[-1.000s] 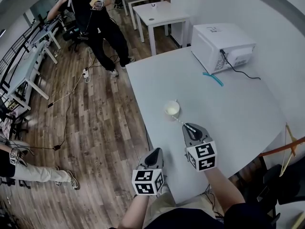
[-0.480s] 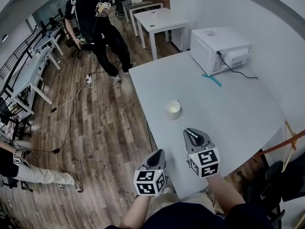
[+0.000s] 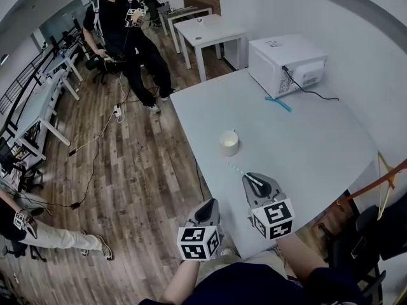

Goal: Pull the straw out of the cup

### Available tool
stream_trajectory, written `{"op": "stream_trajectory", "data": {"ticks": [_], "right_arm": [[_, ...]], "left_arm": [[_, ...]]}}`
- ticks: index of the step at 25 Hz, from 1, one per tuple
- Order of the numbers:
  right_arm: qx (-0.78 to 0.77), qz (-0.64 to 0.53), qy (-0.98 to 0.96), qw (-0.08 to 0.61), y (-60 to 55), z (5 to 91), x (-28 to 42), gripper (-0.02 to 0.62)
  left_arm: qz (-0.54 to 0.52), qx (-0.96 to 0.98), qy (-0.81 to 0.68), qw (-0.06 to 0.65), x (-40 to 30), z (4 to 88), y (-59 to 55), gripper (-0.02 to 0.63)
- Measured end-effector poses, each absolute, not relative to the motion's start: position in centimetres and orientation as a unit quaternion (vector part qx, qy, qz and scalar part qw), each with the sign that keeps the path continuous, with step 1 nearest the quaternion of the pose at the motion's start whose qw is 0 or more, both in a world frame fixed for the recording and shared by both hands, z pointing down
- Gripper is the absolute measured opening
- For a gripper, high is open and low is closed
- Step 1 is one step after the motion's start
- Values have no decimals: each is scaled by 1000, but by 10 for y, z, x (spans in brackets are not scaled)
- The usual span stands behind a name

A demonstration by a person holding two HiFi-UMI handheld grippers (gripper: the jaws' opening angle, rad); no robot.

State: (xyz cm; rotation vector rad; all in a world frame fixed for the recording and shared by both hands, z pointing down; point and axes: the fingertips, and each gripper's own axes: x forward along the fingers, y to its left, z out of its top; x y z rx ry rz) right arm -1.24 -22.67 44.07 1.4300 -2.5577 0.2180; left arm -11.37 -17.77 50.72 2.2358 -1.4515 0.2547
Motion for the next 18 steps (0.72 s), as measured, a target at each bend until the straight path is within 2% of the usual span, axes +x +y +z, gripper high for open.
{"op": "stream_trajectory", "data": {"ticks": [18], "right_arm": [[484,73,-867,90,-206,433,-13,43]], "left_arm": [[90,822,-518,220,-109,499,-172,17]]}}
